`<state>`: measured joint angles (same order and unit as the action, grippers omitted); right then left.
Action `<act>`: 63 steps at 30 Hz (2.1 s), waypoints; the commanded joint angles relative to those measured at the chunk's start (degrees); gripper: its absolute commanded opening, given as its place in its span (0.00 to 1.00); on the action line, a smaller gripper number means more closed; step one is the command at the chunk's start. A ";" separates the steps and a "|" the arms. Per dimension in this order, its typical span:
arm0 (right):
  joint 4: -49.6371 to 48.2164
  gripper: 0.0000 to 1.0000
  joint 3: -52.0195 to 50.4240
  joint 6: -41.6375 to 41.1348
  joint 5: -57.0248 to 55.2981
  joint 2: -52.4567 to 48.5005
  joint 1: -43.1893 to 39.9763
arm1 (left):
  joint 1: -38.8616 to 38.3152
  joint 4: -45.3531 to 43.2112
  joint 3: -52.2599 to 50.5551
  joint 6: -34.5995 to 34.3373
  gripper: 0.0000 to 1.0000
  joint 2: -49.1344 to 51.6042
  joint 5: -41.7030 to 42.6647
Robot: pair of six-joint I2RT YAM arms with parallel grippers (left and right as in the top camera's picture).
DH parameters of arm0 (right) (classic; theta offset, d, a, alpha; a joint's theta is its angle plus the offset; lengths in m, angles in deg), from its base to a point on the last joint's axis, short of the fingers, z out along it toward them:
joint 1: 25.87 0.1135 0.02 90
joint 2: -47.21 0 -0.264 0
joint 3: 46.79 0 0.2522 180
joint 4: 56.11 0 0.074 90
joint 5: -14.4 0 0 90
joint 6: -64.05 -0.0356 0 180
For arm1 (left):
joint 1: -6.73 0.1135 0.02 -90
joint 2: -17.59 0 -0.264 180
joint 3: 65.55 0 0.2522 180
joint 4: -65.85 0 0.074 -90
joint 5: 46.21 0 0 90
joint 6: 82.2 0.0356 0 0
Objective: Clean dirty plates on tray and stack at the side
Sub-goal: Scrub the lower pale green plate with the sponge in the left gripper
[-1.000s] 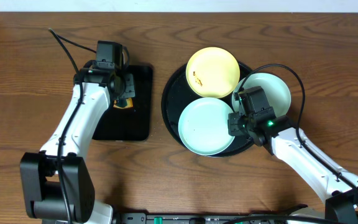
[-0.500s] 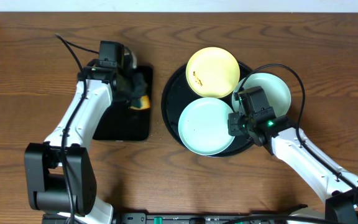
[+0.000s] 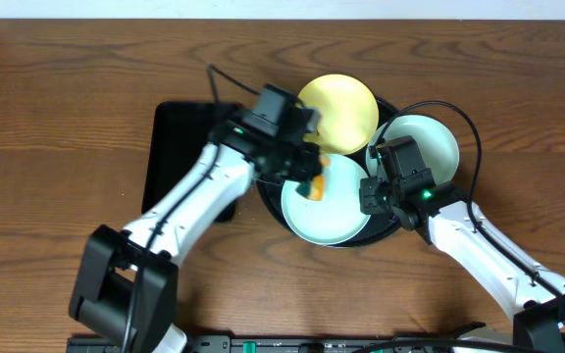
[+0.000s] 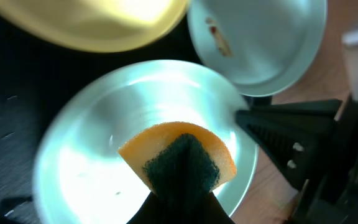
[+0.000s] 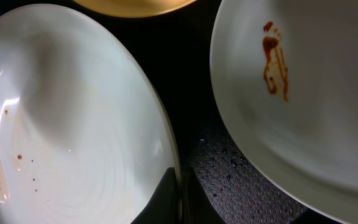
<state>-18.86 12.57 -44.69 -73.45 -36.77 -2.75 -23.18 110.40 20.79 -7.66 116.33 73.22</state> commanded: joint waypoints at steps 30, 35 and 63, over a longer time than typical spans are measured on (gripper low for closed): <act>0.07 0.01 -0.35 -0.52 0.74 -0.04 0.22 | -9.29 -2.69 -0.26 -3.28 0.62 12.13 -15.37; 0.07 0.01 -0.35 -0.50 0.74 -0.04 0.22 | -9.29 0.79 -0.26 -3.28 0.62 12.13 -15.30; 0.07 0.01 -0.35 -0.50 0.72 -0.04 0.22 | -10.95 4.70 0.42 0.94 0.08 5.62 -21.73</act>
<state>-18.69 12.31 -44.85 -73.71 -36.77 -2.75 -33.39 115.03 20.79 -6.94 124.99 58.65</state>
